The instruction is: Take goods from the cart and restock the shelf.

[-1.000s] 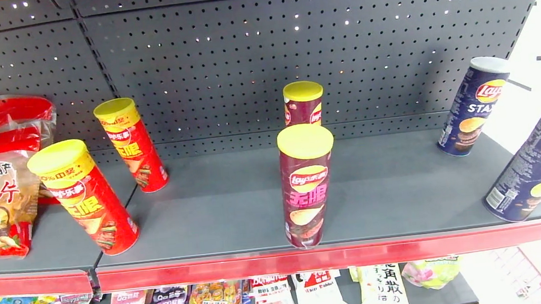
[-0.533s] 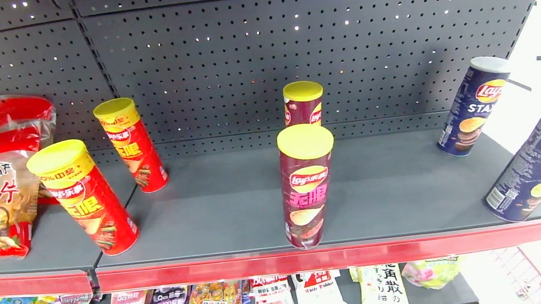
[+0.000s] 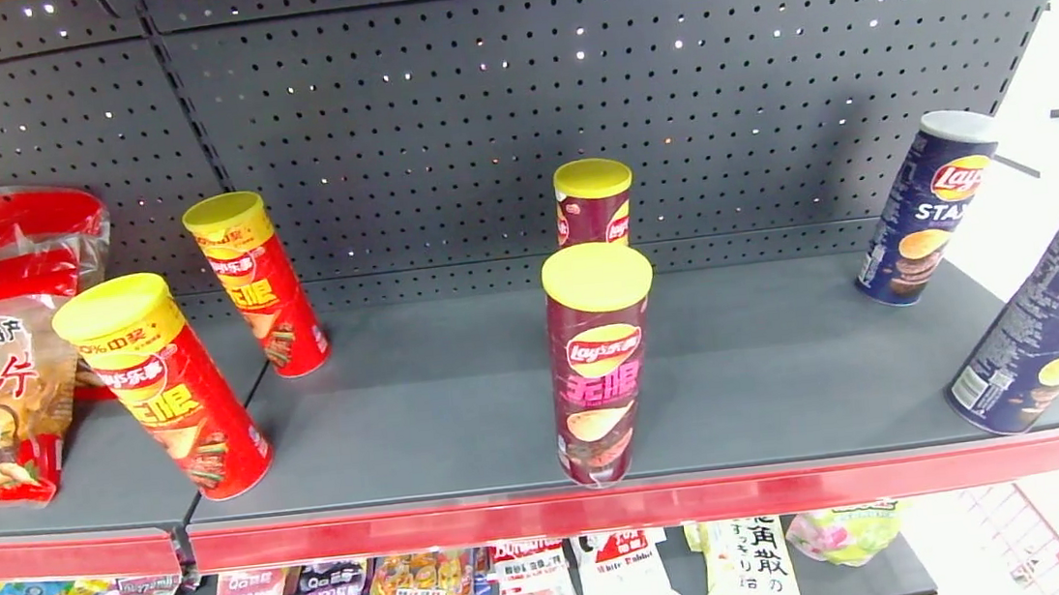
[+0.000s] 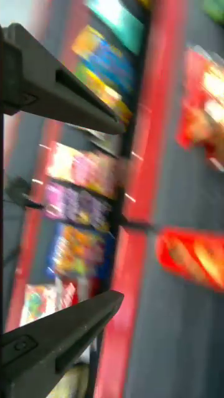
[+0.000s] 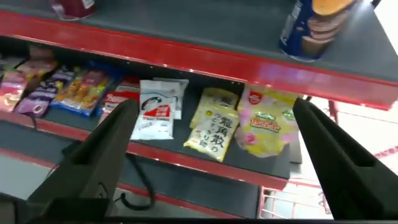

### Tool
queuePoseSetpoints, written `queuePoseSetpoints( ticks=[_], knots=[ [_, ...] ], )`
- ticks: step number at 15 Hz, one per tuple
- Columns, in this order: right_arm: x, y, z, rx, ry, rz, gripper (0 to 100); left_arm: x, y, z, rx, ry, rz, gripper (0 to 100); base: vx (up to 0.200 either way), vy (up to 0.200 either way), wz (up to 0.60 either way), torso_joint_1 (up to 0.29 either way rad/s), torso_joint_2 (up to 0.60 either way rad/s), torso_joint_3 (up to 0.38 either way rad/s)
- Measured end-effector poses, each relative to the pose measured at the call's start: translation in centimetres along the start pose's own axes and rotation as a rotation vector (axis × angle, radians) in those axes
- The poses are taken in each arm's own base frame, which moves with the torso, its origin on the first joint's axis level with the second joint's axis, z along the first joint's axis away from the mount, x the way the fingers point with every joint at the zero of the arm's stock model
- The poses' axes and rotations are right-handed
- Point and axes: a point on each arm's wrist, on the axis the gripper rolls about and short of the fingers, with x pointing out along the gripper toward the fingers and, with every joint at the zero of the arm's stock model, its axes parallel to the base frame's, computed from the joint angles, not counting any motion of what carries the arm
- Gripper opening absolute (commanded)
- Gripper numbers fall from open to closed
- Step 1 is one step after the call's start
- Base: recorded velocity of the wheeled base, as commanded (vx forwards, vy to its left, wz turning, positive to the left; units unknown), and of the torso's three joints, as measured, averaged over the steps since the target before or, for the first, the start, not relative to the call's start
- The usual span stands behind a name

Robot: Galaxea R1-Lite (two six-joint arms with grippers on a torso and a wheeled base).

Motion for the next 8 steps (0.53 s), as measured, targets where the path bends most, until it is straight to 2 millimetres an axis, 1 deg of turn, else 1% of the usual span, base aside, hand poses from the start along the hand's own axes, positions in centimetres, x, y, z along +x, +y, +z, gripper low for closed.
queuePoseSetpoints(
  ticks=[1, 2, 3, 5, 7, 8],
  knots=[
    [0.3, -0.1, 0.3, 0.002, -0.004, -0.055, 100, 0.3, -0.1, -0.7, 0.02, 0.007, -0.037, 100, 0.0, 0.0, 0.0, 0.0, 0.0, 0.0],
    [0.5, -0.1, 0.1, 0.006, 0.009, -0.097, 100, 0.4, 0.0, -1.0, 0.025, 0.012, -0.057, 100, 0.0, 0.0, 0.0, 0.0, 0.0, 0.0],
    [0.8, 0.0, -0.4, 0.015, 0.034, -0.135, 100, 0.4, 0.0, -1.2, 0.026, 0.02, -0.064, 100, 0.0, 0.0, 0.0, 0.0, 0.0, 0.0],
    [0.7, 0.1, -1.0, 0.027, 0.02, -0.158, 100, 0.5, 0.0, -1.4, 0.028, 0.024, -0.069, 100, 0.0, 0.0, 0.0, 0.0, 0.0, 0.0],
    [0.3, 0.2, -1.2, 0.01, -0.068, -0.176, 100, 0.5, 0.0, -1.4, 0.028, 0.026, -0.072, 100, 0.0, 0.0, 0.0, 0.0, 0.0, 0.0],
    [0.2, 0.1, -1.0, 0.008, -0.137, -0.224, 100, 0.5, 0.0, -1.5, 0.028, 0.027, -0.072, 100, 0.0, 0.0, 0.0, 0.0, 0.0, 0.0]
  ],
)
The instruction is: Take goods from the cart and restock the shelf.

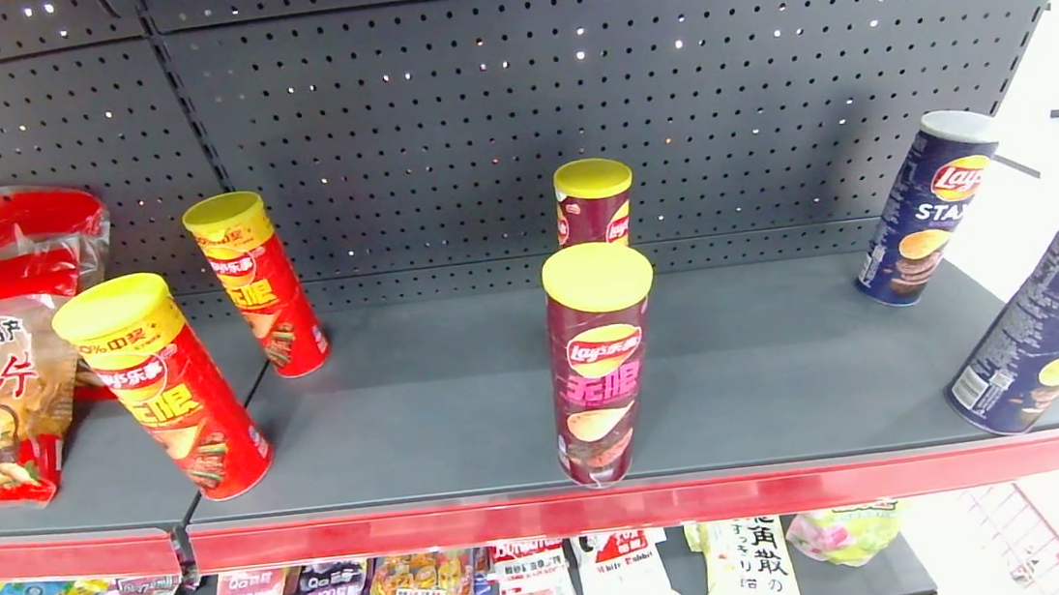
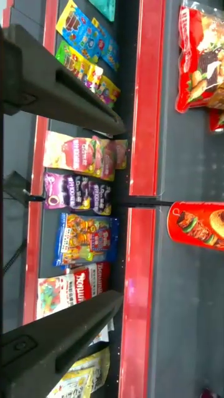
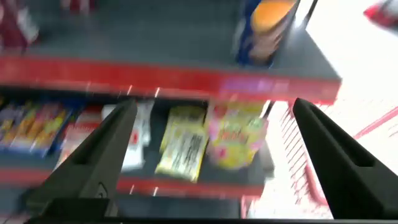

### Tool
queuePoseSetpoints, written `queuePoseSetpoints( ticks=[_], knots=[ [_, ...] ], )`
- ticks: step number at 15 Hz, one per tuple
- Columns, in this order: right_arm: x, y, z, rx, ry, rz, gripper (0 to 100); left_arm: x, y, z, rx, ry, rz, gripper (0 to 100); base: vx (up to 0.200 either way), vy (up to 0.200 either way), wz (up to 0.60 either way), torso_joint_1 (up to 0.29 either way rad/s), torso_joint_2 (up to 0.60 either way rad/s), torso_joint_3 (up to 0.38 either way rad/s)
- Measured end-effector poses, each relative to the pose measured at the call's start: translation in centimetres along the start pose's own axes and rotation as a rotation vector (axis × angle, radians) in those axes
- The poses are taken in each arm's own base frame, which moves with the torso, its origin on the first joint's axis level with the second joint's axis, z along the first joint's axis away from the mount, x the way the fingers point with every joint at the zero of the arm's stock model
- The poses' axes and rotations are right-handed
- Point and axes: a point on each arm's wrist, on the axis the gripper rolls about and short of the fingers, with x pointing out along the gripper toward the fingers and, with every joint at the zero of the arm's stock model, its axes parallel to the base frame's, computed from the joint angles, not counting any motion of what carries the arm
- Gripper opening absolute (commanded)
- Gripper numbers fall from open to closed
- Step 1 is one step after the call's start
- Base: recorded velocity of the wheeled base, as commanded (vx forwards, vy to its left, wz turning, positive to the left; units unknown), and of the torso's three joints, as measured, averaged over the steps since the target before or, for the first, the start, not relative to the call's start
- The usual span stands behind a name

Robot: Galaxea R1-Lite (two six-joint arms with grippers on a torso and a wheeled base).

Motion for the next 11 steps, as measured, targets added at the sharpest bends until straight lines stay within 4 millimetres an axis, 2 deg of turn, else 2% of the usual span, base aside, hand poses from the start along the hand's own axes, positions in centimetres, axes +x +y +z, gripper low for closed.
queuePoseSetpoints(
  ticks=[3, 11],
  knots=[
    [-0.1, 0.05, -1.27, 0.056, 0.036, -0.008, 100, 0.0, -0.01, 0.0, 0.003, 0.0, -0.003, 100, 0.0, 0.0, 0.0, 0.0, 0.0, 0.0],
    [-0.17, 0.06, -1.33, 0.07, 0.023, -0.004, 100, 0.09, 0.06, -0.35, 0.006, 0.012, 0.021, 100, 0.0, 0.0, 0.0, 0.0, 0.0, 0.0]
  ],
)
